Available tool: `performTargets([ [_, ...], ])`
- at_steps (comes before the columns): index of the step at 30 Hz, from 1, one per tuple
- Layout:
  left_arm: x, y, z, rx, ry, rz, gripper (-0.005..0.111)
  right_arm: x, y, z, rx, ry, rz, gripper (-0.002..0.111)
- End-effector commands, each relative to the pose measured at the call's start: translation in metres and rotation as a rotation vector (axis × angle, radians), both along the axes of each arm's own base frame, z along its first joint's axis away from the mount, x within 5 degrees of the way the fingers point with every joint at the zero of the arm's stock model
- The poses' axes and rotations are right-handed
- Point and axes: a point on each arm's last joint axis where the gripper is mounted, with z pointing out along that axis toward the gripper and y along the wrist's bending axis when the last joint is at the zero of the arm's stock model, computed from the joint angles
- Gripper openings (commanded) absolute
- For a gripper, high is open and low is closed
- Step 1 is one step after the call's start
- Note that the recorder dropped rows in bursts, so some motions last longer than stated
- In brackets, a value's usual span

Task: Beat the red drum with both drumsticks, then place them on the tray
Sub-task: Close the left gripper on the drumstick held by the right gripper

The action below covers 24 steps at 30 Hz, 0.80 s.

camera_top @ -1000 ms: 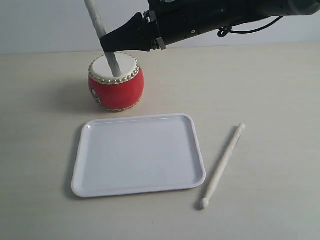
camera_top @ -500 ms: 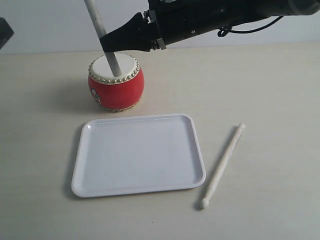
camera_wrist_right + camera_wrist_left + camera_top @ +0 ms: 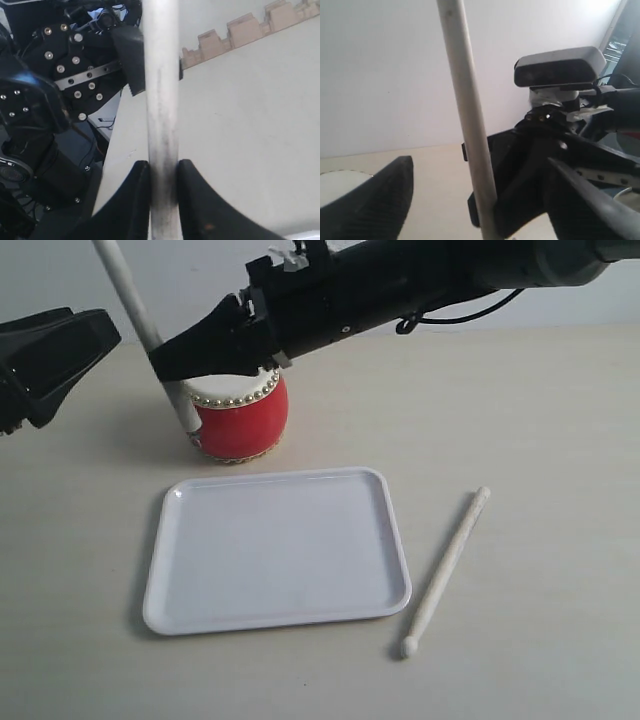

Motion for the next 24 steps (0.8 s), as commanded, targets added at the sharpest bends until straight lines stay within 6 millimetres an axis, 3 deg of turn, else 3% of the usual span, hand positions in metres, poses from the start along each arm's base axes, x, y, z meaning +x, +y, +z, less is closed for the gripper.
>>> performTargets([
  [1,-0.001,-0.002,0.003,-0.027,0.004,-0.031,0.073,-0.013,0.013,-0.001,-0.01,-0.02,0.056,0.0],
  [24,-0.001,-0.002,0.001,-0.062,0.062,-0.039,0.072,-0.025,0.024,-0.002,-0.018,-0.041,0.106,0.0],
])
